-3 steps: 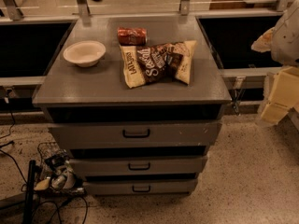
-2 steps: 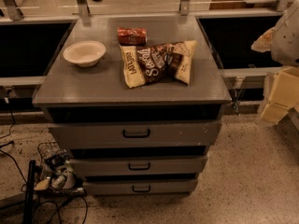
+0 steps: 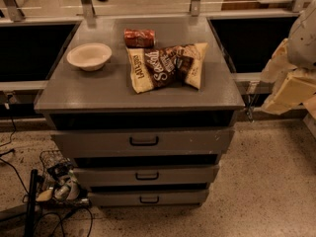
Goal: Open bottom drawer
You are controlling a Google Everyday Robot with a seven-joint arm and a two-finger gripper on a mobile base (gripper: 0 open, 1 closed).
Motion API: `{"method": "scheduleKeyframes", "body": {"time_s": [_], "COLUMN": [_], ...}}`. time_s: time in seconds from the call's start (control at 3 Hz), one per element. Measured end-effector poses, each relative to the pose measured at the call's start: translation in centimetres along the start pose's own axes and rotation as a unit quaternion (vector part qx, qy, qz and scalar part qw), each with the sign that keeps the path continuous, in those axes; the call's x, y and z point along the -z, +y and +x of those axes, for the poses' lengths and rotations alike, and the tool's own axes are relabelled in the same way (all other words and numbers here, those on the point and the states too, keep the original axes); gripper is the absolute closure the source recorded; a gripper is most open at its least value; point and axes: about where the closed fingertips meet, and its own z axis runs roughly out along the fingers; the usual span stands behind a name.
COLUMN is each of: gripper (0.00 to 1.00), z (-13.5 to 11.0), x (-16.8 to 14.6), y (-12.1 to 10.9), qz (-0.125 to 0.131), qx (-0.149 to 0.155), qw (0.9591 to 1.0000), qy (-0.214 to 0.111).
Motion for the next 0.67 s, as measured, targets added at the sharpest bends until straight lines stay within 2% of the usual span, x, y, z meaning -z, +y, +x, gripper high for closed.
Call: {"method": "scheduleKeyframes", "body": {"time_s": [0.33,0.67], "gripper": [0.71,0.99], "z": [0.00,0.07], "x": [0.00,-0.16], "y": [0.00,0.16], "qz": [0.000,0.000], "qx": [0.000,-0.004], "qw": [1.0000,1.0000], "qy": [0.000,-0.001]}}
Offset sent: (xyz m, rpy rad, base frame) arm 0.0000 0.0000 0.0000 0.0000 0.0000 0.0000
